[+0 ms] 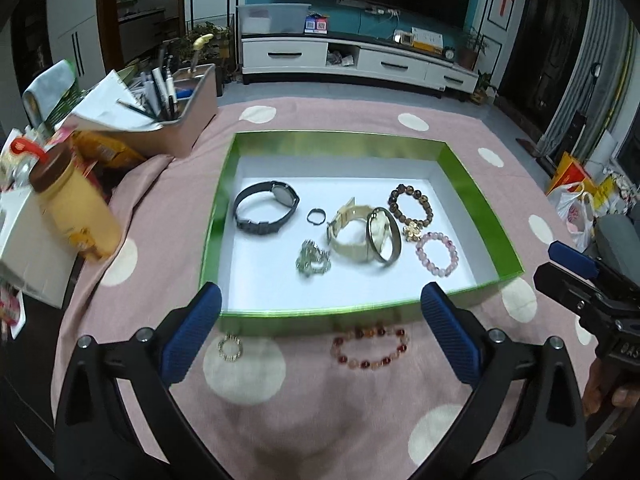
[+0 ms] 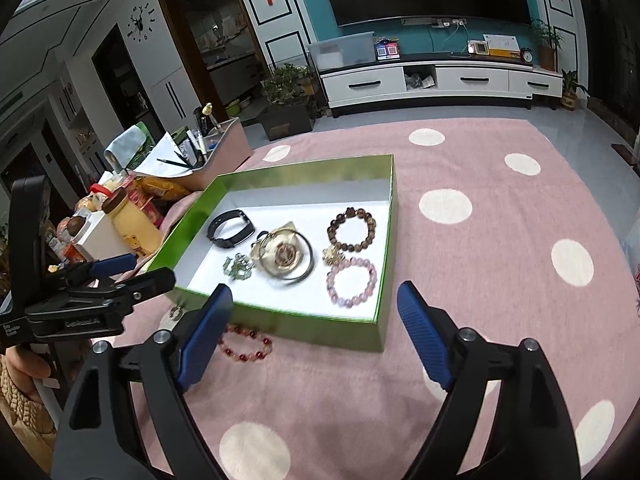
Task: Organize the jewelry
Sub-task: 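Withdraw both tools from the box toward the remaining jewelry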
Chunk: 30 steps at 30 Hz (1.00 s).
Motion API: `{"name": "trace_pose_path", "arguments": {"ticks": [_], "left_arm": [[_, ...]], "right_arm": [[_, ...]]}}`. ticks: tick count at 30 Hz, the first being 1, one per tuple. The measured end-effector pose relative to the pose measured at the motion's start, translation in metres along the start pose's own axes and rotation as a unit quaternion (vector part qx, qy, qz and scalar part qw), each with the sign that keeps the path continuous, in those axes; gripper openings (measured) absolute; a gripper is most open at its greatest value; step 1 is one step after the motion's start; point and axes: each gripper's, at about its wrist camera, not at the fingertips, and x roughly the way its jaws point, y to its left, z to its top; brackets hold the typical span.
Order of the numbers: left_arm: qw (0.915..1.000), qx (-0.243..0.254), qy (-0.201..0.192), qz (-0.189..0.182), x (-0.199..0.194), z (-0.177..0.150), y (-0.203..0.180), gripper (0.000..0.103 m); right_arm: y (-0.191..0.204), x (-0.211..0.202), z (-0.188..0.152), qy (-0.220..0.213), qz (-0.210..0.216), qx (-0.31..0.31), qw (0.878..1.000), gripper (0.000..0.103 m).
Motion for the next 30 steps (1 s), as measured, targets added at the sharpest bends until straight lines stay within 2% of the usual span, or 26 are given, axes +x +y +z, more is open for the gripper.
{"name": "trace_pose_path", "arguments": {"ticks": [4, 8, 13, 16, 20, 24, 25, 28, 30], "left_arm": [[0.9992, -0.027, -0.003, -0.028, -0.016, -0.017, 0.010, 0.101], [0.9973, -0.061, -0.003, -0.042, -0.024, -0.031, 0.019, 0.101], [0.9929, -0.104, -0.001, -0.056, -0.035, -0.043, 0.030, 0.101], [0.9878, -0.131, 0.012, -0.083, -0.037, -0.051, 0.033, 0.101], [0.9824, -0.154, -0.001, -0.106, -0.046, -0.067, 0.032, 0.101], [0.9677, -0.175, -0.051, -0.174, -0.058, -0.082, 0.037, 0.101], [0.9660, -0.177, -0.060, -0.179, -0.061, -0.084, 0.039, 0.101], [0.9667, -0.174, -0.080, -0.170, -0.065, -0.088, 0.041, 0.101], [0.9694, -0.166, -0.070, -0.166, -0.061, -0.092, 0.041, 0.101]], "right_arm": [[0.007, -0.012, -0.009, -0.006, -0.003, -0.007, 1.000, 0.089], [0.015, -0.022, -0.017, -0.008, 0.001, -0.012, 1.000, 0.090], [0.023, -0.025, -0.031, 0.002, 0.005, -0.018, 1.000, 0.090], [0.027, -0.024, -0.040, 0.008, 0.007, -0.020, 1.000, 0.090], [0.028, -0.023, -0.049, 0.015, 0.008, -0.018, 1.000, 0.090], [0.027, -0.023, -0.056, 0.019, 0.007, -0.015, 1.000, 0.090], [0.027, -0.023, -0.057, 0.020, 0.008, -0.014, 1.000, 0.090], [0.028, -0.022, -0.059, 0.022, 0.009, -0.013, 1.000, 0.090], [0.029, -0.022, -0.061, 0.023, 0.009, -0.015, 1.000, 0.090]]}}
